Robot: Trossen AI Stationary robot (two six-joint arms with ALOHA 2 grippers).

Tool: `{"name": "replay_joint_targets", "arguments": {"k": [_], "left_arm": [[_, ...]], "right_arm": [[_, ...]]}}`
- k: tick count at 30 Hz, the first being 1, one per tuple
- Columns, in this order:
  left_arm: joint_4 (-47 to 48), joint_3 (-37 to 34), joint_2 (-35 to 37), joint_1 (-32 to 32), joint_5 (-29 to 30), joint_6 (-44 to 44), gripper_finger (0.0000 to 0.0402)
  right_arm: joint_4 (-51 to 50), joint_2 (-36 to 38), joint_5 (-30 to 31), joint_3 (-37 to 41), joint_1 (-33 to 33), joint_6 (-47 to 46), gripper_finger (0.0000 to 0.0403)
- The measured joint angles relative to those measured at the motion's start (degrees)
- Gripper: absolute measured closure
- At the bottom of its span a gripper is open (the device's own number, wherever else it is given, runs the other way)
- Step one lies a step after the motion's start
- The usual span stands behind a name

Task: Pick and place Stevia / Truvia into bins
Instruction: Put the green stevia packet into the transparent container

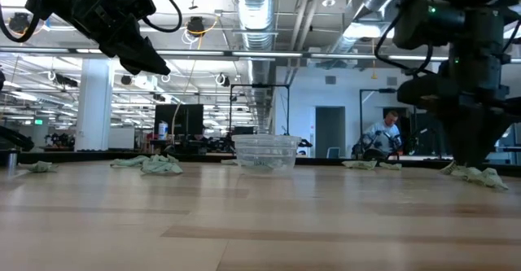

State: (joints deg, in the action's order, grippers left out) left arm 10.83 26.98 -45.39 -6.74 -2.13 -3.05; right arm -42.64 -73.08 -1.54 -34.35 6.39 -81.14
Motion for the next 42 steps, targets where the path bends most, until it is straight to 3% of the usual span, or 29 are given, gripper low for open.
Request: {"name": "replay_joint_targets", "arguments": {"k": [8,19,26,37,42], "left_arm": [[0.01,0.0,0.0,0.0,0.0,0.02,0.028],[0.05,0.0,0.0,0.0,0.0,0.02,0.028],[0.04,0.0,0.0,0.0,0.0,0.02,0.028],[0.0,0.0,0.0,0.0,0.0,0.02,0.028],[-0.02,0.0,0.0,0.0,0.0,0.02,0.028]], "right_arm": [[0.0,-1.81,-0.12,0.0,0.0,-1.34,0.0315],[0.53,-9.39,-4.68,-0.41,-0.11,0.37,0.0315],[0.2,-8.39,-4.44,-0.17,-0.06,2.87,0.0317],[0.7,-6.39,-0.19,0.04,-0.02,7.78,0.0393],[1.74,-6.4,3.07,-4.17,-0.13,11.22,0.0391]]}}
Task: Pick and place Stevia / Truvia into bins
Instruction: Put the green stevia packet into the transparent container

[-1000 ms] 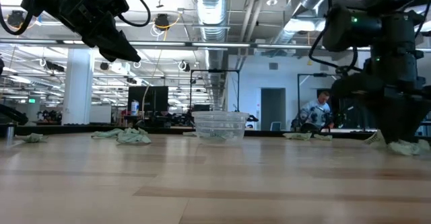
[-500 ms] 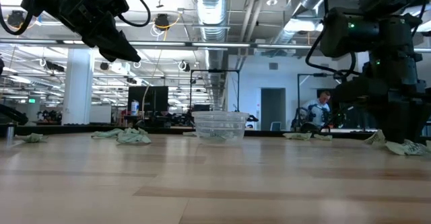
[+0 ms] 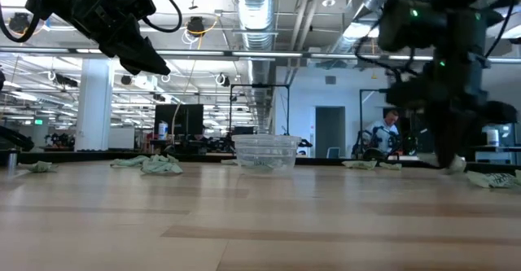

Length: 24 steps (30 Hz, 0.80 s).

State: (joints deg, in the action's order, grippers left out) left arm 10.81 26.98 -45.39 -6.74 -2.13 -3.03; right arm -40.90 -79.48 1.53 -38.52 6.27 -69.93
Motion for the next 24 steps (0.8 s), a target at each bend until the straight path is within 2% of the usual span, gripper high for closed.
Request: {"name": "replay_joint_targets", "arguments": {"k": [5,12,17,24], "left_arm": [[-0.25,0.0,0.0,0.0,0.01,0.0,0.028],[-0.31,0.0,0.0,0.0,0.02,0.0,0.028],[-0.48,-0.03,-0.39,0.0,0.02,0.11,0.028],[-1.38,-0.01,-2.73,0.0,0.02,0.35,0.028]], "right_arm": [[2.92,0.0,4.97,-8.79,0.08,10.99,0.0399],[17.77,-1.56,7.16,-17.3,-1.92,28.67,0.0394],[21.98,-6.89,3.27,-21.23,-5.81,37.1,0.0398],[21.22,-16.44,-1.67,-26.35,-9.78,43.72,0.0388]]}}
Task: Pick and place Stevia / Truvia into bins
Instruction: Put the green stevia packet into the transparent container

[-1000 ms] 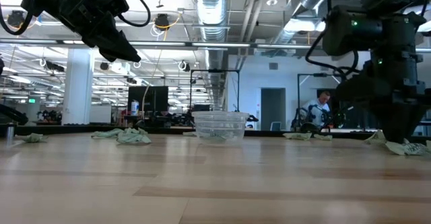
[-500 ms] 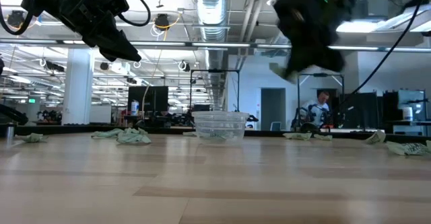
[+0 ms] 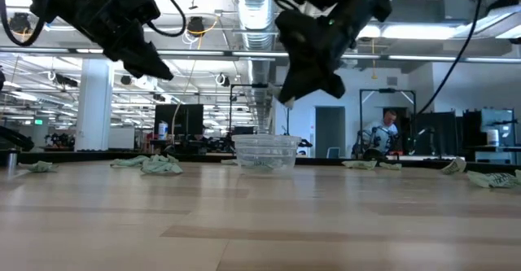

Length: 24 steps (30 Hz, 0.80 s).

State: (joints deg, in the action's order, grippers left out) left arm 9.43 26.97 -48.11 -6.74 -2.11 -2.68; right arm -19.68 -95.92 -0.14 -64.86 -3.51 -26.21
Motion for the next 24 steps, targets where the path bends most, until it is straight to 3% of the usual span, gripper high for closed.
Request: {"name": "replay_joint_targets", "arguments": {"k": [7,14,24], "left_arm": [[0.09,-0.06,-1.99,-0.01,-0.01,0.02,0.028],[-0.12,-0.03,-2.67,0.0,-0.02,0.0,0.028],[0.07,-0.03,-2.65,0.0,-0.02,-0.02,0.028]], "right_arm": [[-1.0,-3.71,-1.58,-2.79,0.0,3.81,0.0363],[-3.93,-3.53,-2.87,-2.77,-0.02,4.3,0.0313],[-32.39,0.49,-2.69,-2.64,5.94,-5.46,0.0275]]}}
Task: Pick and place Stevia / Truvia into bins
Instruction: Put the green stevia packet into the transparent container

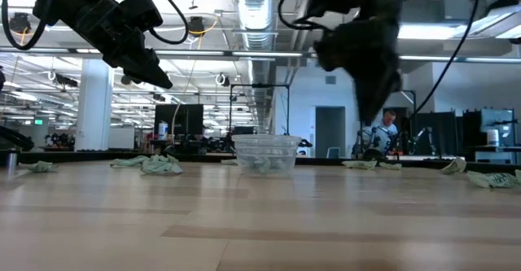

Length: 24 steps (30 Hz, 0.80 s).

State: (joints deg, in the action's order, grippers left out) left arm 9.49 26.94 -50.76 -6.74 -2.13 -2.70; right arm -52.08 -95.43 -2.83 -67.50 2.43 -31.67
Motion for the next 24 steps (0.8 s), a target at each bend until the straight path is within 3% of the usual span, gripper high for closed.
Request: {"name": "replay_joint_targets", "arguments": {"k": [10,18,24], "left_arm": [[0.05,0.0,0.0,0.0,-0.02,-1.11,0.028],[0.05,0.0,0.0,0.0,-0.02,-1.11,0.028],[0.05,0.0,0.0,-0.01,-0.02,-1.13,0.028]], "right_arm": [[-8.98,4.7,1.64,5.63,15.18,-14.98,0.0278],[-7.47,6.2,1.62,13.1,19.5,-20.86,0.0278],[2.18,6.16,1.44,17.98,19.61,-20.89,0.0278]]}}
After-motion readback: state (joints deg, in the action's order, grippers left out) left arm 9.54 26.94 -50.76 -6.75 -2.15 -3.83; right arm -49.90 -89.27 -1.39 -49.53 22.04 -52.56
